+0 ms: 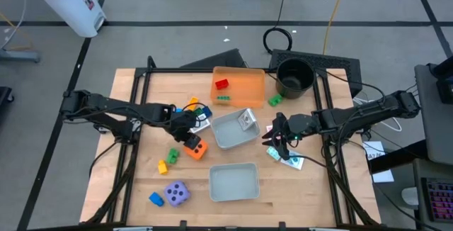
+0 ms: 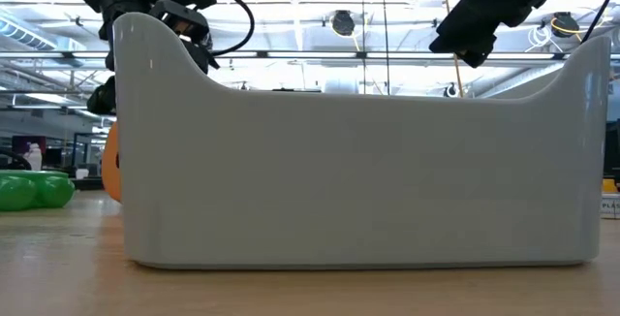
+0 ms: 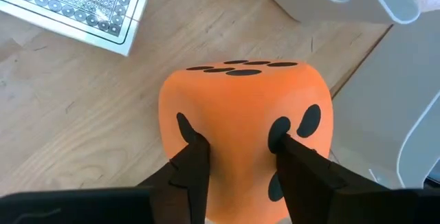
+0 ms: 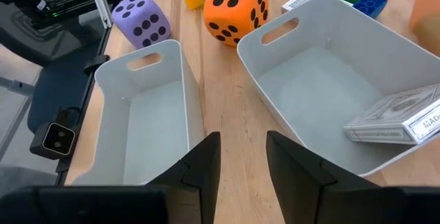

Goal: Pick & Place Toys
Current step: Put the orange dice into the bottom gray bin

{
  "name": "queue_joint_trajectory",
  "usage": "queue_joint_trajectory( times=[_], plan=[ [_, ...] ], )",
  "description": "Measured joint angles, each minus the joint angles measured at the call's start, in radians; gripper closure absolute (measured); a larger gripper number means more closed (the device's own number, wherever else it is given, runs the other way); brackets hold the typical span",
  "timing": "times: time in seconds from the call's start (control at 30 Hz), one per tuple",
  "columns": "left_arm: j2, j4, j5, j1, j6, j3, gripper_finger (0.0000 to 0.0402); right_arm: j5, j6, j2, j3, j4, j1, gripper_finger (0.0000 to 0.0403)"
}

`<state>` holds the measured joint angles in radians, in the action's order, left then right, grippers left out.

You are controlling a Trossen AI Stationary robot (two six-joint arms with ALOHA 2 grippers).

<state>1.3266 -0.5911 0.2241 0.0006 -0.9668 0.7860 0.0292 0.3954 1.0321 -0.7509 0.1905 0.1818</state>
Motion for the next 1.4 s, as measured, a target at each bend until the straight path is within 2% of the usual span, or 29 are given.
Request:
queue_joint_trajectory(
  times=[0.2,0.6,0.8,1.03,1.27,1.4],
  plan=[
    [-0.024,-0.016,0.011,-0.001,-0.003,0.003,0.0262,0.0,-0.001,0.0,0.0,0.0,0.0,0.0292],
    [-0.204,-0.034,-0.008,0.006,-0.05,0.006,0.0262,0.0,-0.018,0.0,-0.001,-0.01,-0.016,0.0293],
    [-0.266,-0.007,-0.024,0.005,-0.067,0.068,0.0262,-0.004,-0.022,0.0,-0.001,-0.047,-0.041,0.0292],
    [-0.219,-0.027,-0.024,-0.015,-0.01,0.242,0.0262,-0.005,-0.023,0.0,-0.001,-0.064,-0.065,0.0293],
    [-0.085,-0.159,-0.038,-0.053,0.053,0.441,0.0262,-0.005,-0.042,0.0,-0.001,-0.065,-0.07,0.0292],
    [0.012,-0.17,-0.021,-0.081,0.077,0.527,0.0262,-0.005,-0.045,0.0,-0.001,-0.067,-0.071,0.0291]
  ],
)
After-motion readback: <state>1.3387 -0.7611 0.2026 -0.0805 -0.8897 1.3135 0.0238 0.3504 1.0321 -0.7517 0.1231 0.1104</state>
